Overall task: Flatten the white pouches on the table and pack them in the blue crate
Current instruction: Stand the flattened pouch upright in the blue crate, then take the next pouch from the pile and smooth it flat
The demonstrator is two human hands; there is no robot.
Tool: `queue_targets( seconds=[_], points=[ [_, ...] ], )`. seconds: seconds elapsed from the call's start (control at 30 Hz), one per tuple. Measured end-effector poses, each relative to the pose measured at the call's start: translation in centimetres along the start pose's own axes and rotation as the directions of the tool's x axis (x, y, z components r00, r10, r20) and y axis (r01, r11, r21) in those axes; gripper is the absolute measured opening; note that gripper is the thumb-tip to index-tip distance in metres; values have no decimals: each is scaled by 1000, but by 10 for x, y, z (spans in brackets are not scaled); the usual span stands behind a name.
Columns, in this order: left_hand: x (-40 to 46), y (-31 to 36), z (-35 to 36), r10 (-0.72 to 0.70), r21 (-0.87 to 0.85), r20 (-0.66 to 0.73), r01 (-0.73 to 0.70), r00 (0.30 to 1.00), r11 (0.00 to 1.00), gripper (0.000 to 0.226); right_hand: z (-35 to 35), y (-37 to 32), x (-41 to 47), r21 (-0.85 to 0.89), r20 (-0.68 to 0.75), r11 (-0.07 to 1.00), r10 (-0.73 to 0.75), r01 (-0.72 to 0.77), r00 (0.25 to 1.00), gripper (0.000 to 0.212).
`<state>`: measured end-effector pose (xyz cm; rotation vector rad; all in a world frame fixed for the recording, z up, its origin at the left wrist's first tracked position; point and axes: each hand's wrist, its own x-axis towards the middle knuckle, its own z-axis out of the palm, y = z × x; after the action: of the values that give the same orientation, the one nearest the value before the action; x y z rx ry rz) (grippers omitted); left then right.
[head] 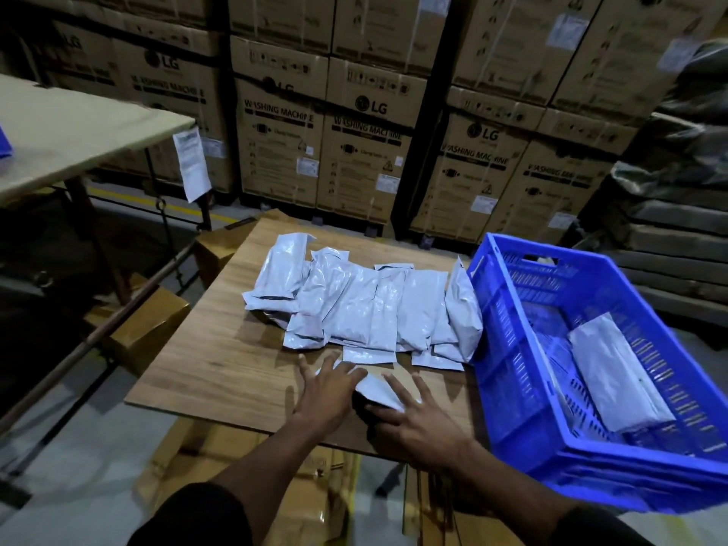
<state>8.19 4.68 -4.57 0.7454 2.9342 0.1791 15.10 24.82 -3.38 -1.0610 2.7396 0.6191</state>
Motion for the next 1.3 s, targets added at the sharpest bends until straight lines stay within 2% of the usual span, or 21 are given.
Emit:
queue_targets(
  seconds=[0.03, 0.1, 0.17, 0.2, 0.3, 0.4, 0.47, 0.53, 0.63, 0.7, 0.77, 0.87, 0.9, 0.97, 1.1, 1.2, 1.3],
  points=[
    [0, 0, -1, 25, -17, 10, -24, 1000, 1000, 58, -5, 3, -1, 31, 50, 998, 47, -48, 998, 32],
    [3, -2, 6, 47, -61, -18, -48, 999, 997, 61, -11, 10, 0, 109, 105, 989, 85, -97, 991, 45],
    [3, -4, 17, 5, -157, -133, -26, 991, 987, 75, -18, 21, -1, 164, 1, 977, 139, -137, 990, 66],
    [2, -3, 22, -34, -236, -180, -9, 983, 972, 86, -19, 28, -4, 212, -38, 963, 176, -164, 984, 67],
    [-1, 10, 32, -136, -384, -205, 49, 969, 922, 109, -36, 50, -15, 339, -209, 921, 272, -191, 939, 31],
    [4, 32, 37, -112, -352, -217, 30, 970, 936, 115, -41, 78, -31, 412, -306, 883, 368, -226, 878, 20],
    [9, 48, 33, -103, -355, -169, 36, 980, 934, 112, -52, 95, -42, 465, -329, 843, 448, -271, 831, 16],
    [14, 62, 32, -83, -267, -121, 48, 989, 962, 100, -61, 112, -57, 535, -421, 806, 514, -254, 747, 21],
    [19, 77, 36, -11, -56, 27, 13, 1000, 998, 71, -80, 135, -87, 606, -526, 749, 629, -266, 572, 27],
    [23, 87, 42, 6, -24, 101, -3, 995, 1000, 58, -89, 154, -110, 618, -577, 724, 682, -305, 450, 27],
    [27, 95, 45, 2, -19, 151, 1, 989, 1000, 59, -89, 174, -136, 623, -578, 692, 721, -364, 382, 31],
    [32, 106, 45, 2, -1, 155, -2, 988, 1000, 61, -73, 203, -175, 656, -527, 615, 788, -438, 318, 30],
    [34, 109, 45, 4, -3, 155, -4, 988, 1000, 61, -64, 212, -186, 669, -487, 577, 817, -469, 309, 30],
    [37, 115, 43, 8, -6, 158, -7, 987, 1000, 62, -44, 224, -201, 667, -374, 506, 862, -547, 341, 29],
    [42, 124, 46, -20, -12, 159, 22, 987, 1000, 65, 8, 237, -218, 562, -96, 498, 833, -660, 545, 30],
    [44, 128, 47, -42, -10, 174, 45, 984, 999, 67, 42, 250, -225, 491, 71, 477, 811, -728, 580, 35],
    [45, 128, 49, -53, -21, 183, 58, 982, 998, 67, 68, 257, -227, 416, 176, 506, 771, -756, 612, 38]
  ],
)
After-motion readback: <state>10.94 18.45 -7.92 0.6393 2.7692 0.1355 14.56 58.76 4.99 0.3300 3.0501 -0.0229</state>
